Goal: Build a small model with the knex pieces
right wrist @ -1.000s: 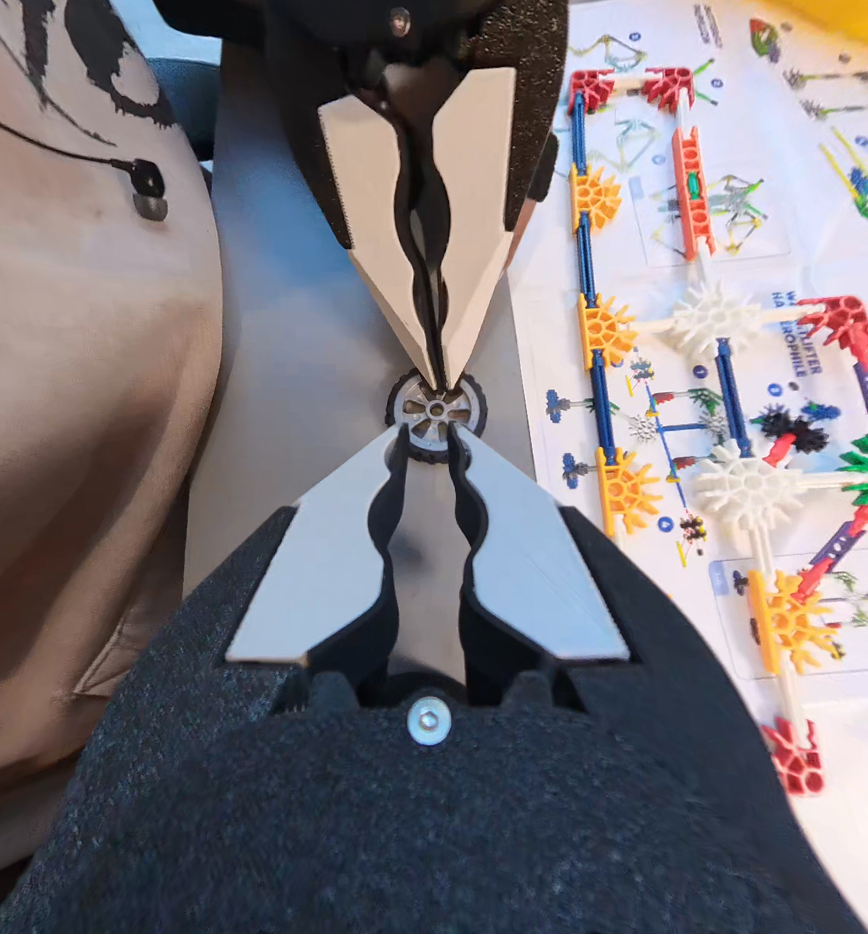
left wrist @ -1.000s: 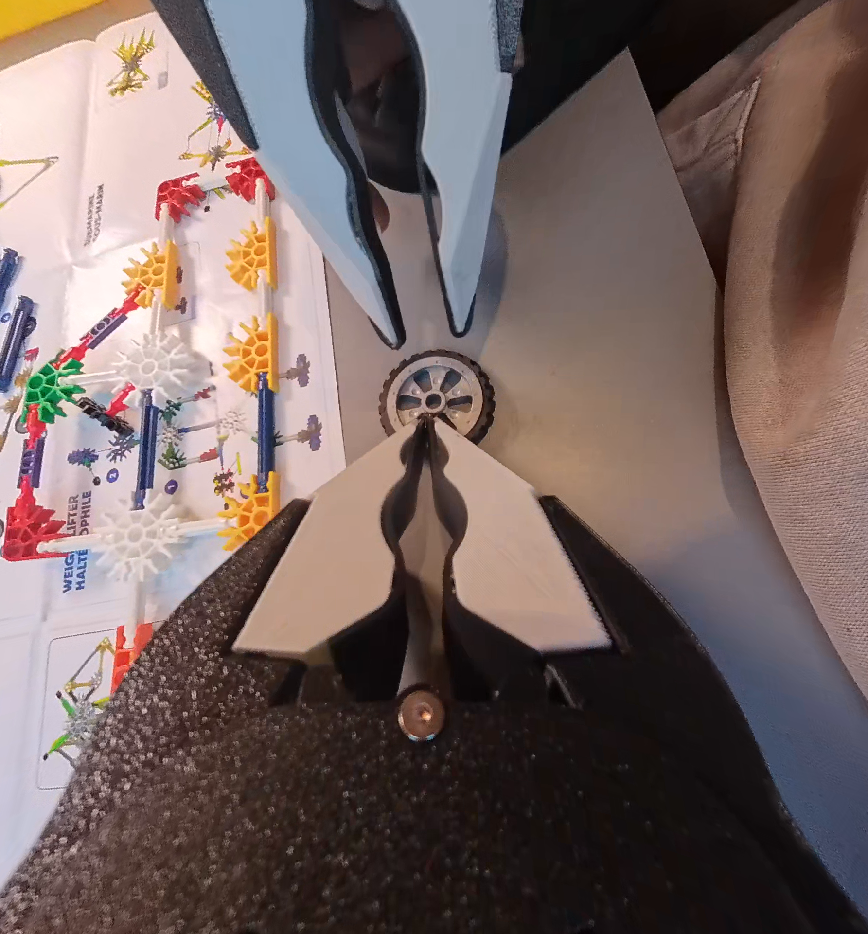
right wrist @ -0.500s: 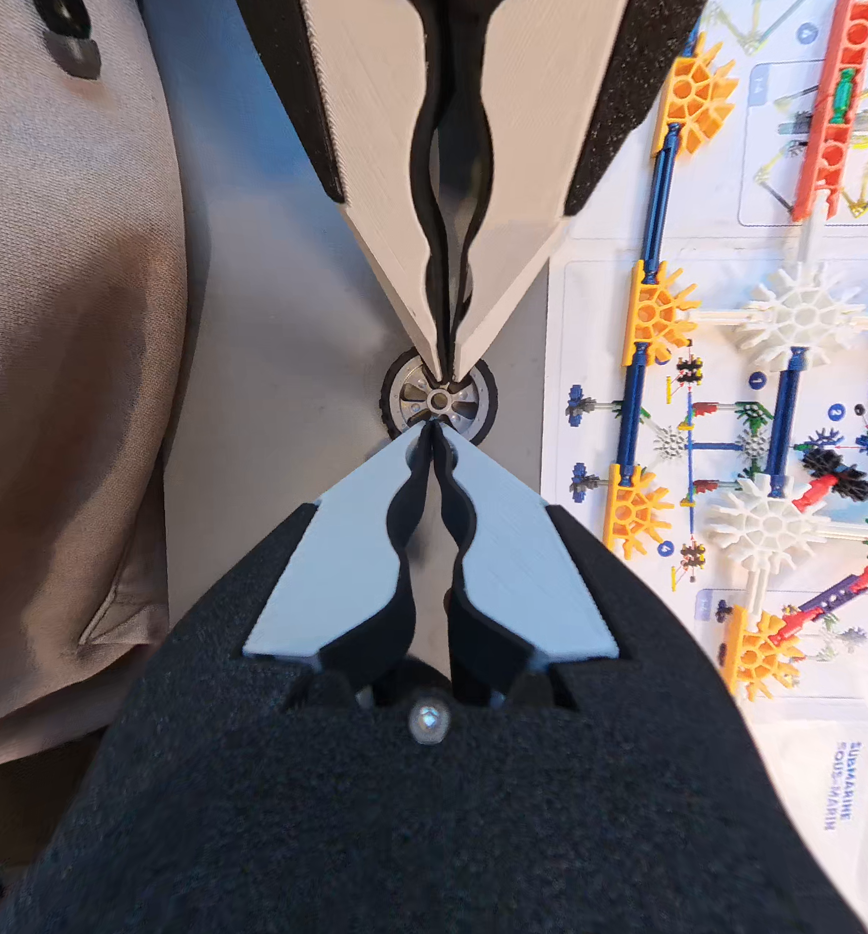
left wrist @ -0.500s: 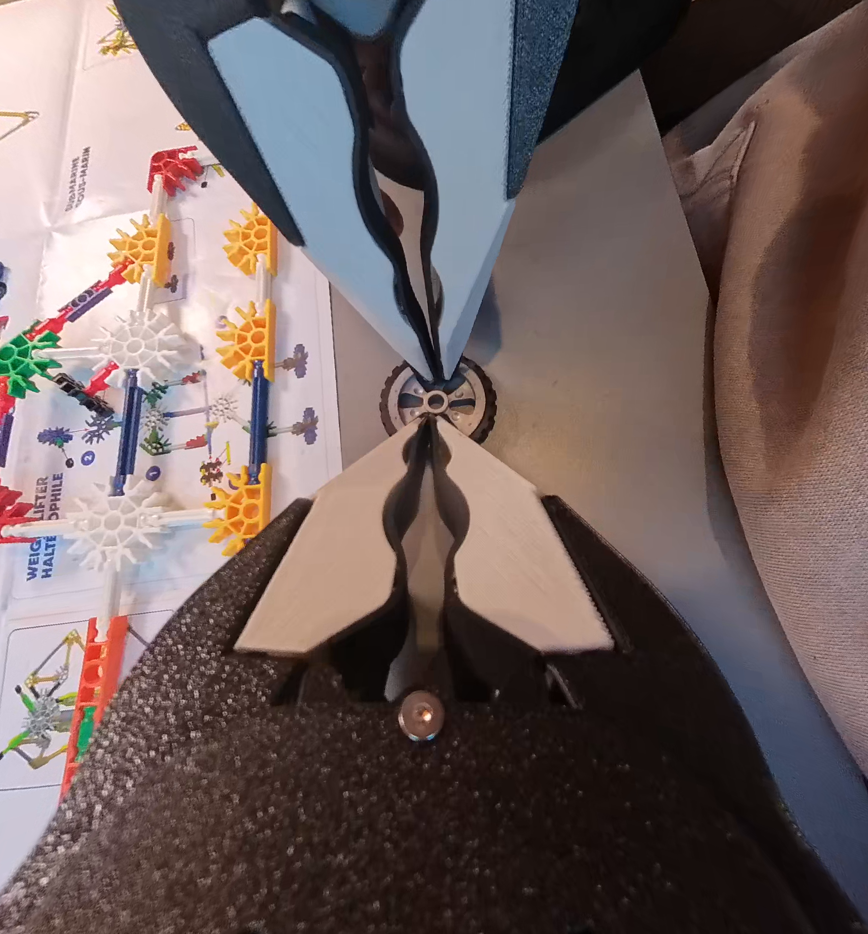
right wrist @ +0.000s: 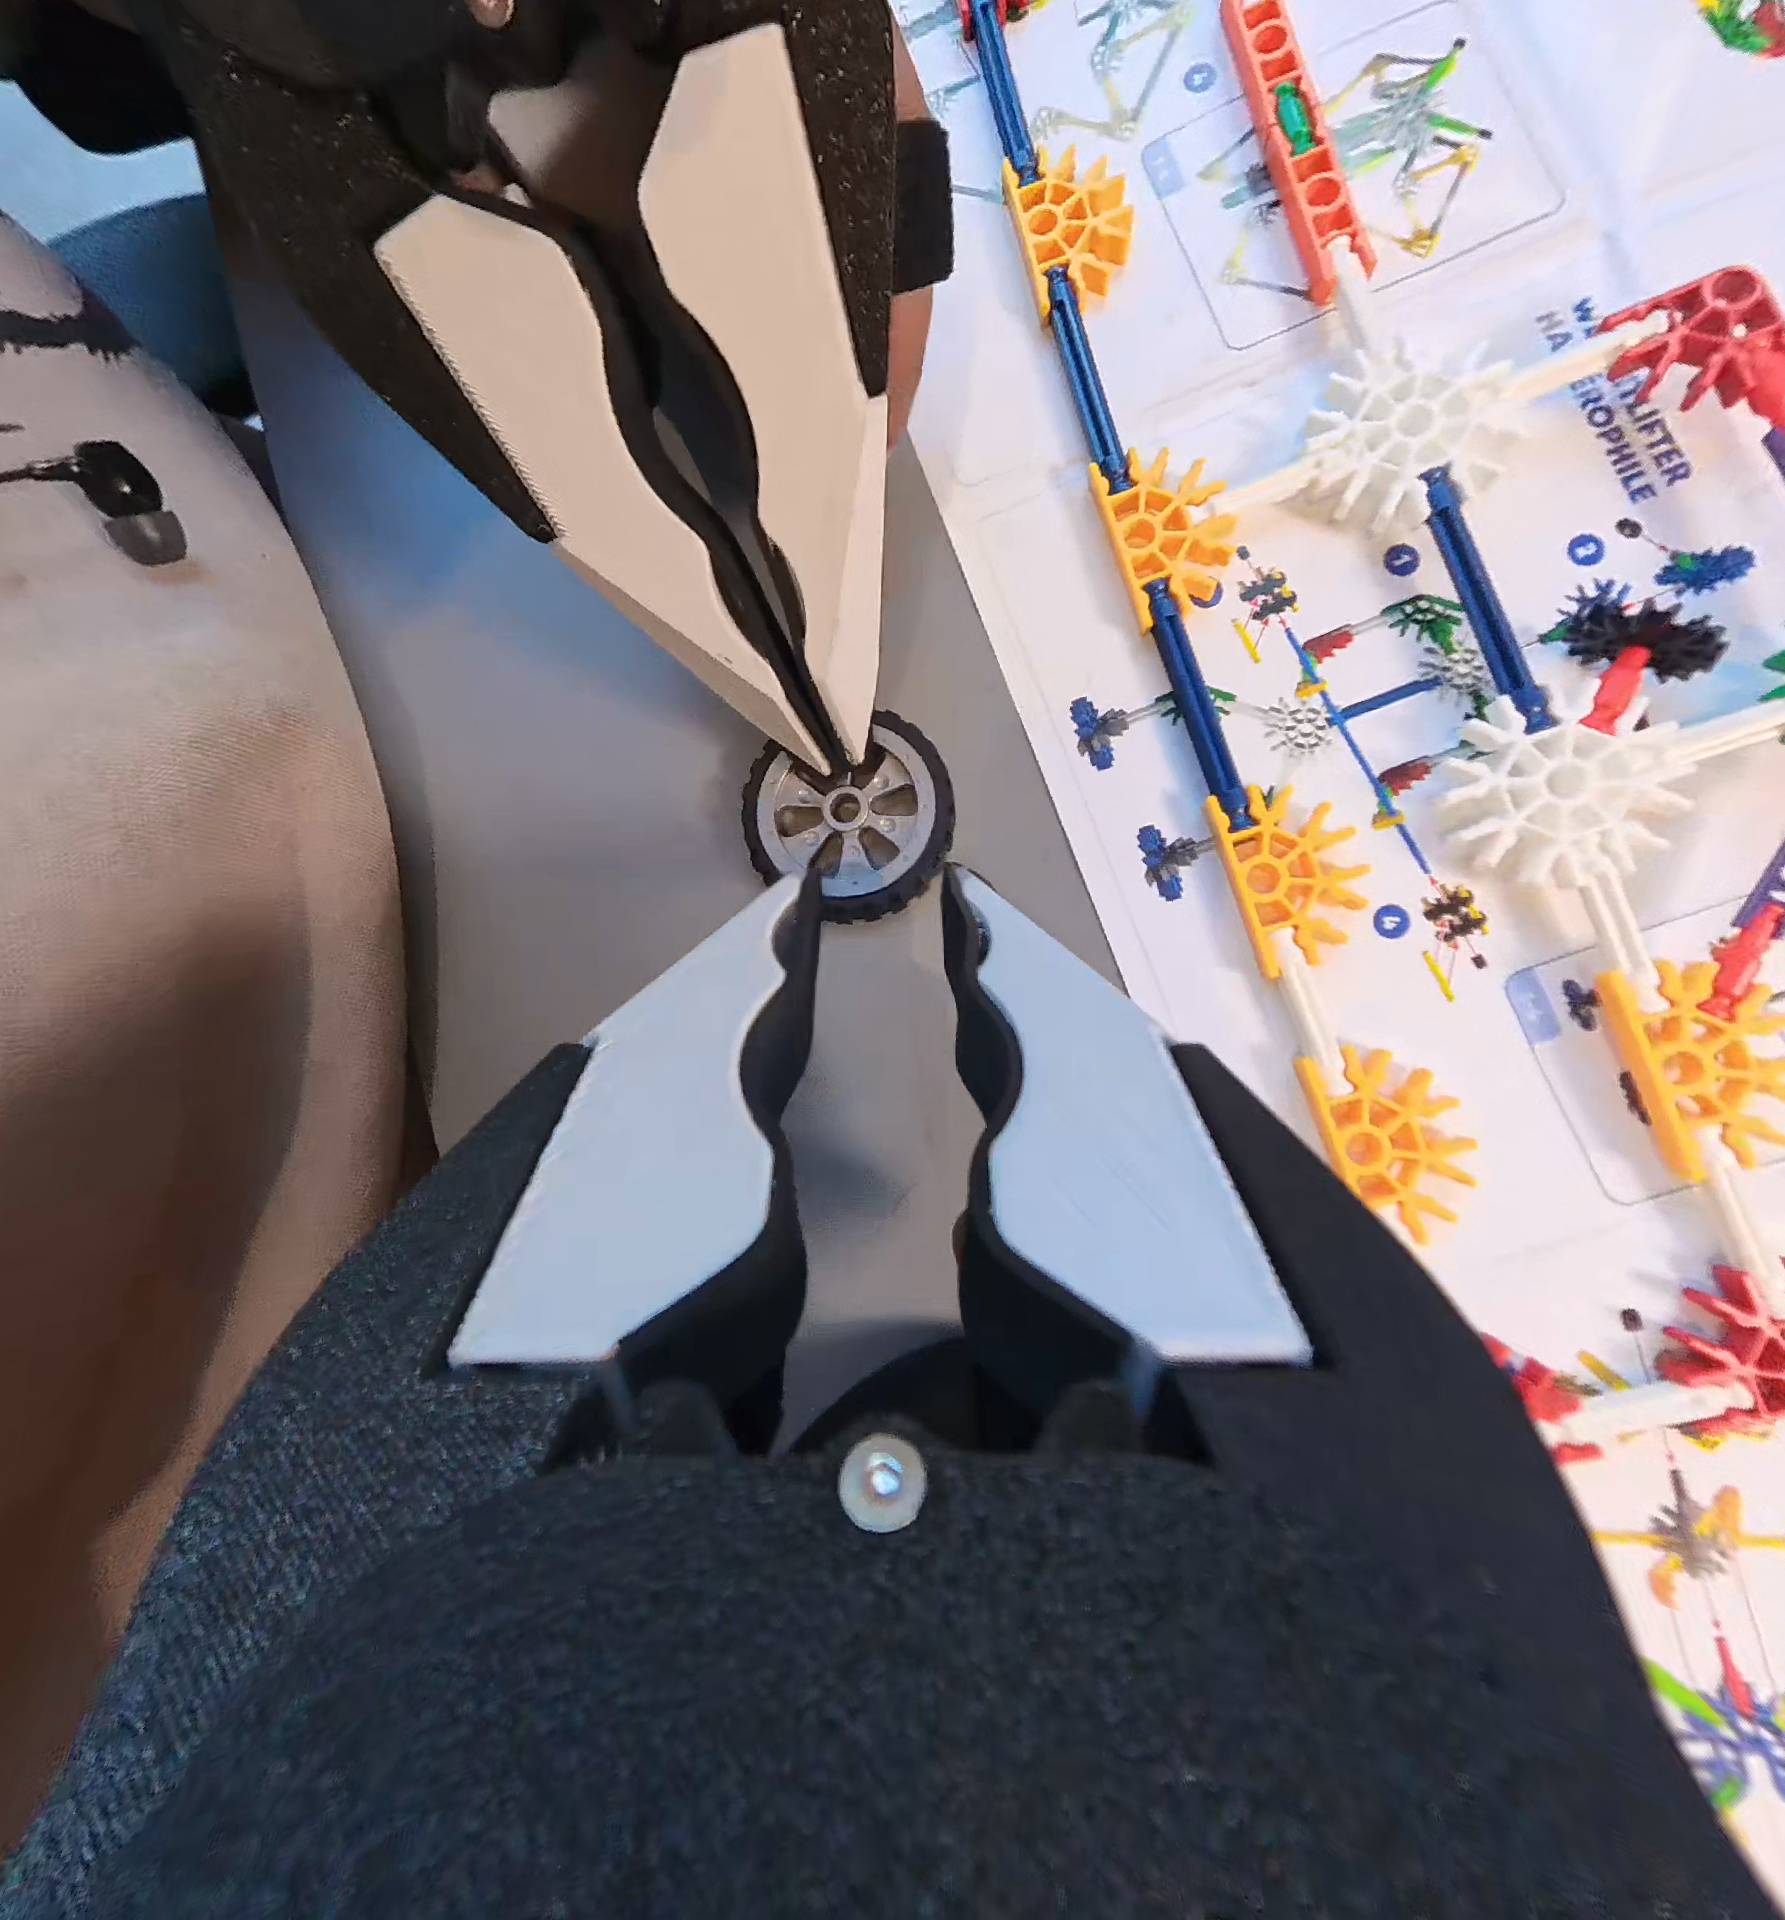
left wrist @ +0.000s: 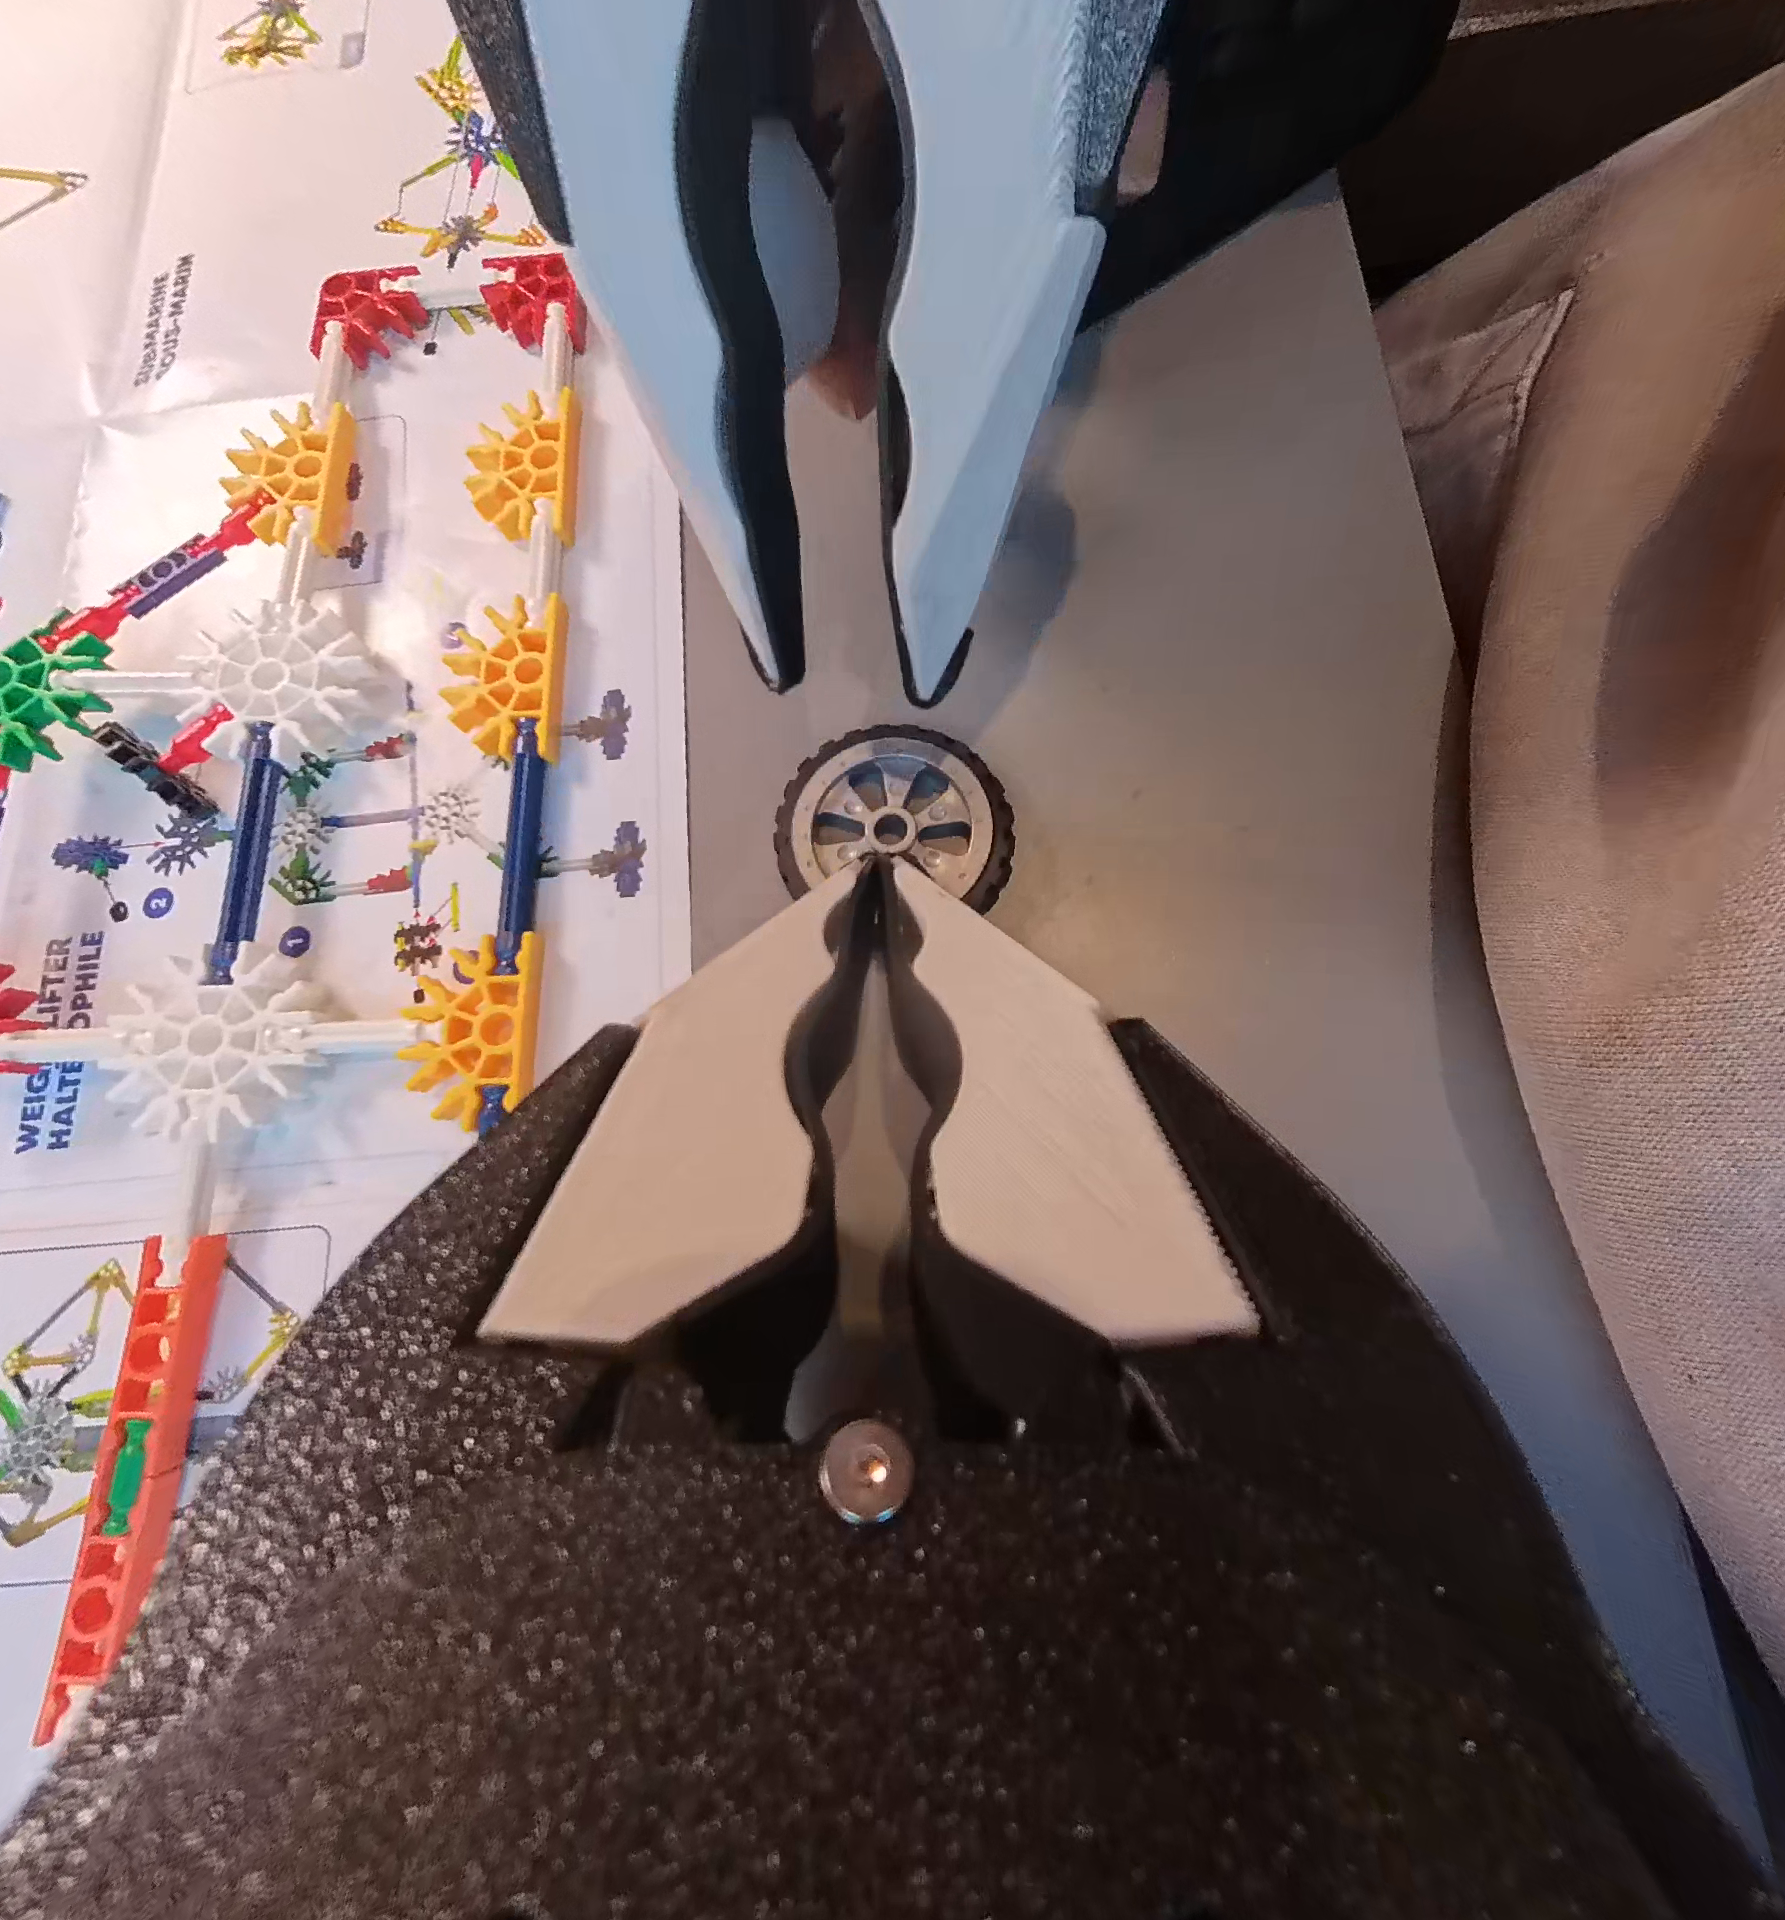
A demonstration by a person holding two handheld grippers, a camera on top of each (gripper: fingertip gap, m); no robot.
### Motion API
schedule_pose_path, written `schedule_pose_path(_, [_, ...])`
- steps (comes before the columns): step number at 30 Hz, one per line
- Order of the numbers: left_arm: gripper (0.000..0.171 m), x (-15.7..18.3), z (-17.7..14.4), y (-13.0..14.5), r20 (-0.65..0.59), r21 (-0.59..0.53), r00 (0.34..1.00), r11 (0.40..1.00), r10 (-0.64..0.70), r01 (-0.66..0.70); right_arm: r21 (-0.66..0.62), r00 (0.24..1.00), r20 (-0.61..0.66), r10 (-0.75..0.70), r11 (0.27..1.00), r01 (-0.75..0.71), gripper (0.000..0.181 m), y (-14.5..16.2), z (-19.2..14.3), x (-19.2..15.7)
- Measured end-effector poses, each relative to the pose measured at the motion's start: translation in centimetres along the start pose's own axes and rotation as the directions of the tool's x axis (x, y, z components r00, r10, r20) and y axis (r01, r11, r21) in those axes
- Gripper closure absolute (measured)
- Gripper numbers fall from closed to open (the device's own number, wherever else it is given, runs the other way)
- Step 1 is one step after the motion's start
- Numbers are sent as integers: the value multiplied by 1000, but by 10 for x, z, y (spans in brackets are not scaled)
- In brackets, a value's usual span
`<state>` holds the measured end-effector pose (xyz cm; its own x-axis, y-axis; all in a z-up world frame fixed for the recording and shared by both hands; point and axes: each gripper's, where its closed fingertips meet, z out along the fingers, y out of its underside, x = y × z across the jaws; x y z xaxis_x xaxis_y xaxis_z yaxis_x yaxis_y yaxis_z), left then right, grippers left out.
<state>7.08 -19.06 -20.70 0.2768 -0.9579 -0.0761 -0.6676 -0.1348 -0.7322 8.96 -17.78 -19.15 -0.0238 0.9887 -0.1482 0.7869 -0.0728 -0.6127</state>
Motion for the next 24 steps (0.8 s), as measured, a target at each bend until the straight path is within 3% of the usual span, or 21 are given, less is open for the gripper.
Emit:
schedule_pose_path(1, [171, 0, 0, 0, -2, 0, 1000, 1000, -3, 3, -7, 1000, 9, 25, 1000, -25, 155, 1, 3, 0])
schedule_pose_path(4, [171, 0, 0, 0, -3, 1, 1000, 1000, -9, 9, -38, 996, 33, 83, 996, -82, 153, 1, 12, 1])
schedule_pose_path(8, [171, 1, -3, 0, -14, 8, 999, 999, -36, 36, -76, 999, 14, 31, 997, -30, 163, 0, 20, 3])
schedule_pose_path(10, [163, -5, -9, -2, -26, 42, 994, 993, -107, 108, -59, 1000, 3, -20, 998, 21, 164, -1, 20, 3])
schedule_pose_path(14, [142, -17, -21, -5, -105, 102, 945, 942, -308, 319, 60, 965, -81, -250, 965, 255, 174, -12, 13, -1])
schedule_pose_path(18, [135, 3, -15, -10, -238, 67, 911, 930, -336, 360, 121, 863, -231, -449, 867, 484, 175, -25, 5, -7])
schedule_pose_path(20, [136, 8, -11, -15, -243, 65, 916, 937, -319, 343, 157, 829, -279, -484, 829, 537, 175, -33, 0, -10])
schedule_pose_path(22, [160, 9, -11, -19, -224, 87, 935, 950, -275, 300, 205, 802, -331, -497, 792, 576, 179, -42, -8, -12])
schedule_pose_path(24, [168, 4, -16, -26, -188, 145, 958, 958, -219, 247, 288, 817, -346, -461, 776, 560, 181, -52, -19, -15])
